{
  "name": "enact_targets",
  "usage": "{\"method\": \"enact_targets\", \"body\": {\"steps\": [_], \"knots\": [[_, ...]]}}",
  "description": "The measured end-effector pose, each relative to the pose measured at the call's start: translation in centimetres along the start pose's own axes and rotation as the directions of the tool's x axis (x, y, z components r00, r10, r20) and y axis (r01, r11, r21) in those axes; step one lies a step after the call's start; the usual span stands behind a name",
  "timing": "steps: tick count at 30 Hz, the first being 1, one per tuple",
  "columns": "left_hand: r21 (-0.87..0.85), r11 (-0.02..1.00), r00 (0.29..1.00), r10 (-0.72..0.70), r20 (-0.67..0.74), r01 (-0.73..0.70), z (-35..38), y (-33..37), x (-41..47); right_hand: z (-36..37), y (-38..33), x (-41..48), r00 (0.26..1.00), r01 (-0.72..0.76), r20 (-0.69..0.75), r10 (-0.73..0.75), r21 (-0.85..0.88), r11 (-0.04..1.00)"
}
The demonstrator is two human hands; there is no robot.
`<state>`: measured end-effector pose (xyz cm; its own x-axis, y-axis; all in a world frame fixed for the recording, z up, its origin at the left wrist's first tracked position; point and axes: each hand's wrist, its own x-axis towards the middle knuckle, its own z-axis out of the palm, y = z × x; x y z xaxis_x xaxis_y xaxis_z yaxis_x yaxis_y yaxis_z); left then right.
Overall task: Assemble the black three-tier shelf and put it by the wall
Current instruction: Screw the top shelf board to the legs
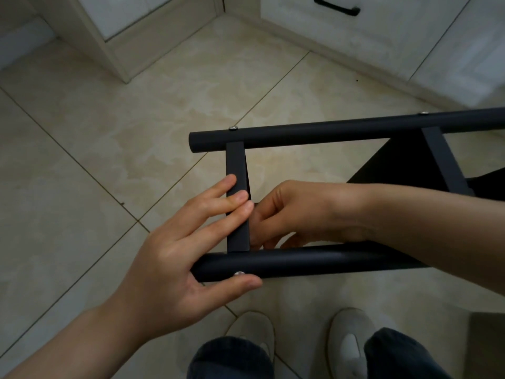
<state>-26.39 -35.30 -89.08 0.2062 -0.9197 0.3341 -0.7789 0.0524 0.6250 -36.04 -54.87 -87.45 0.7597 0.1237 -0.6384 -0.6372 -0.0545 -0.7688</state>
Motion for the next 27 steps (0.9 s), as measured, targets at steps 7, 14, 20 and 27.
{"method": "enact_targets", "body": {"steps": [7, 14, 20, 27], "knots": [[-0.004, 1.0, 1.0, 0.0, -0.005, 0.0, 0.0, 0.0, 0.0, -0.7, 0.2, 0.3, 0.993, -0.024, 0.114, 0.015, 0.081, 0.996], [0.0, 1.0, 1.0, -0.003, -0.004, 0.003, 0.0, 0.1, -0.1, -1.0, 0.2, 0.6, 0.975, -0.077, 0.216, 0.051, 0.115, 0.99], [-0.007, 1.0, 1.0, -0.001, -0.007, 0.001, 0.1, 0.0, 0.0, -1.1, 0.4, 0.9, 0.947, -0.114, 0.314, 0.069, 0.126, 0.985], [-0.012, 1.0, 1.0, 0.004, -0.016, -0.004, 0.2, -0.2, -0.2, -1.0, 0.6, 1.4, 0.945, -0.119, 0.322, 0.056, 0.179, 0.977]]}}
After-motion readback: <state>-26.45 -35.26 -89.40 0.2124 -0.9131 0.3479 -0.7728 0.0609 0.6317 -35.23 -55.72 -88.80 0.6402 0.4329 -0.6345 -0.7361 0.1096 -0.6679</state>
